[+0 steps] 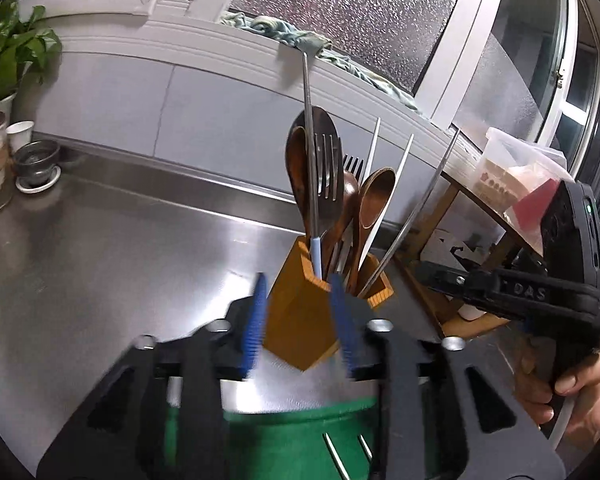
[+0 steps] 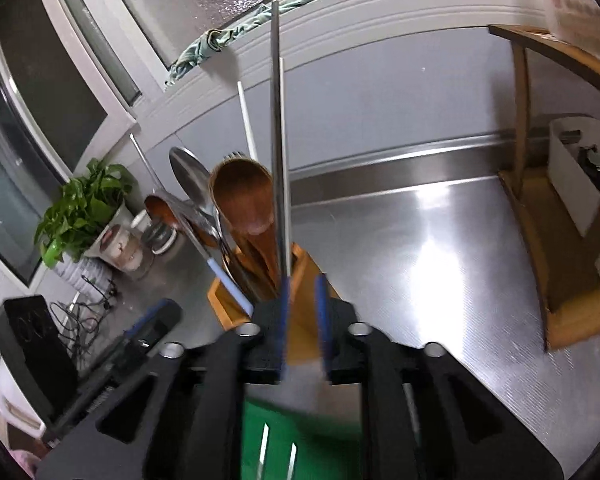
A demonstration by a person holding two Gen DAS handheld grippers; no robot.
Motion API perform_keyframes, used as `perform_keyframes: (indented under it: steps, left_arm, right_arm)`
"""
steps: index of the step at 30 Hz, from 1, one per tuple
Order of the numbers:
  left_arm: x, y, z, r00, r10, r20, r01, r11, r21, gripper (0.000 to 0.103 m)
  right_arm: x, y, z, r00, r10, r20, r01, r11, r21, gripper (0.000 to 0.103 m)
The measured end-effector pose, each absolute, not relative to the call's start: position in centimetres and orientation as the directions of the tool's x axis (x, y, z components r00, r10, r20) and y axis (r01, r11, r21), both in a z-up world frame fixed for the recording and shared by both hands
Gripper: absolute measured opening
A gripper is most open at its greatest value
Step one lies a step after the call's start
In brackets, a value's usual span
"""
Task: Organize utensils
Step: 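Move both grippers back over the green tray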
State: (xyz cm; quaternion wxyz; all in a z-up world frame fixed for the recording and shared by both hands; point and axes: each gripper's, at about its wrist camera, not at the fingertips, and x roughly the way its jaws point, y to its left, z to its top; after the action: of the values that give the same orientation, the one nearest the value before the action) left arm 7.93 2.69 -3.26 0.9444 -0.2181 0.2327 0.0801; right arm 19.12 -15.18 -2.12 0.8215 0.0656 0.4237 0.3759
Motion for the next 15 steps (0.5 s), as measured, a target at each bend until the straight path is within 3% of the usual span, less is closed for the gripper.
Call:
perform_keyframes:
  steps: [4, 6, 8, 10, 15]
  left_arm:
    - [6.2, 2.3, -2.9, 0.866, 0.058, -0.496, -0.276, 0.884, -0.378, 0.059]
    - [5.4, 2.1, -2.8, 0.857, 0.055, -0.512, -0.284, 0.880, -0.381, 0.070]
    - [4.3, 1.8, -2.5, 0.851, 0.041, -0.524, -0.285, 0.874, -0.394, 0.078]
    - [3.4, 1.5, -2.4, 0.843, 0.022, -0.537, -0.283, 0.868, -0.408, 0.092]
    - [1.8, 0.6, -2.9, 0.784, -0.073, -0.616, -0.286, 0.839, -0.463, 0.095]
  right_arm:
    - [17.5, -17.6, -1.5, 0.399, 0.645, -0.652, -0.546, 0.738, 0.396, 0.071]
    - [16.9, -18.6, -1.4, 0.398, 0.637, -0.661, -0.536, 0.746, 0.396, 0.090]
    - [16.2, -19.5, -1.3, 0.373, 0.638, -0.673, -0.534, 0.741, 0.406, 0.092]
    - [15.4, -20.0, -1.4, 0.335, 0.632, -0.699, -0.540, 0.737, 0.407, 0.100]
    - [12.7, -20.4, -1.5, 0.255, 0.599, -0.759, -0.587, 0.720, 0.370, 0.100]
